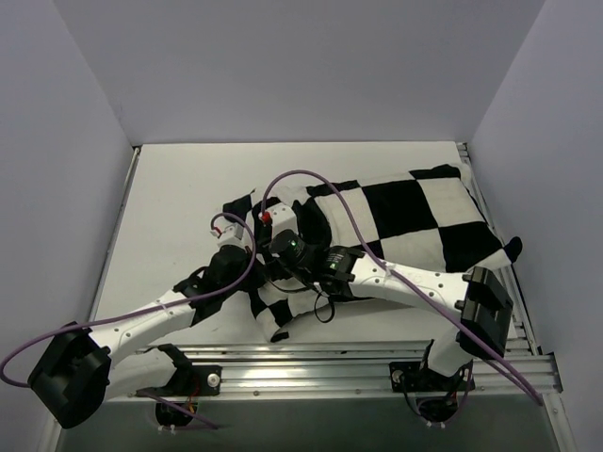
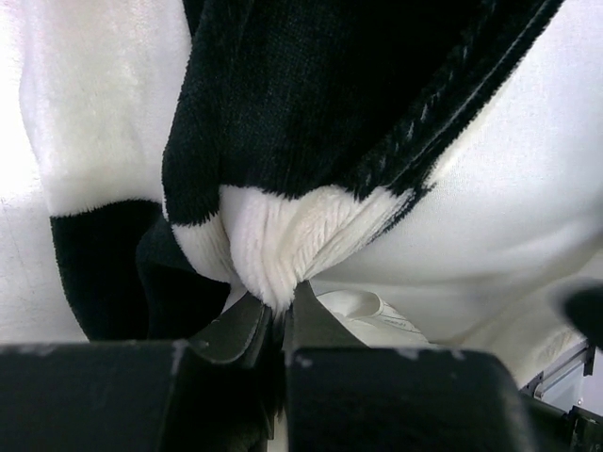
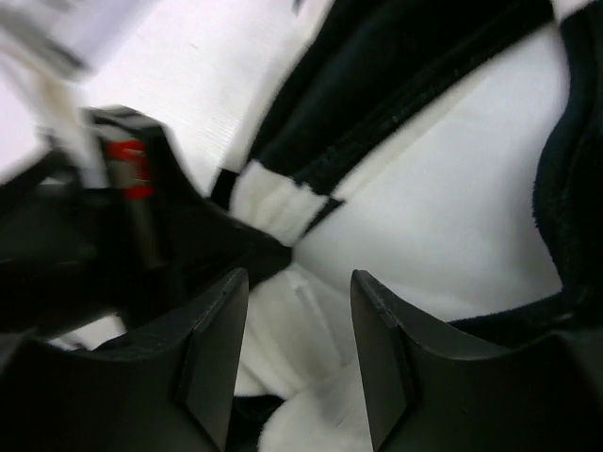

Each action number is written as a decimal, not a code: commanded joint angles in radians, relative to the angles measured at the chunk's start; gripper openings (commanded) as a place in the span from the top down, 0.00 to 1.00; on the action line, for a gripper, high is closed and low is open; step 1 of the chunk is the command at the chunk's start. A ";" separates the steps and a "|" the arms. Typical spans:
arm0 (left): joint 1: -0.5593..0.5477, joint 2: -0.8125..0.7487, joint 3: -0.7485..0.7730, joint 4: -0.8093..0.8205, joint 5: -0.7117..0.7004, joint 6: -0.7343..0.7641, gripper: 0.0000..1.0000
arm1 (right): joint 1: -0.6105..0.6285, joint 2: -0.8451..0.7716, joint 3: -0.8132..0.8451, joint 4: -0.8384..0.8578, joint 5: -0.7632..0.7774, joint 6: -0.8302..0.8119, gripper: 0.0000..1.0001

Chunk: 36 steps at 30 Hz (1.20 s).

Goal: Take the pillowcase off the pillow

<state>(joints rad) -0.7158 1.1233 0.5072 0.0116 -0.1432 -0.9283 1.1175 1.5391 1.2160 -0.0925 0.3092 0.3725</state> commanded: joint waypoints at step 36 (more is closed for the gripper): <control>0.012 -0.065 -0.024 -0.097 0.004 -0.001 0.98 | -0.168 0.308 -0.118 -0.093 0.317 0.095 1.00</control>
<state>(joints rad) -0.7040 1.0767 0.4789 -0.0116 -0.1665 -0.9386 1.0401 1.8206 1.1759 0.0059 0.6041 0.4530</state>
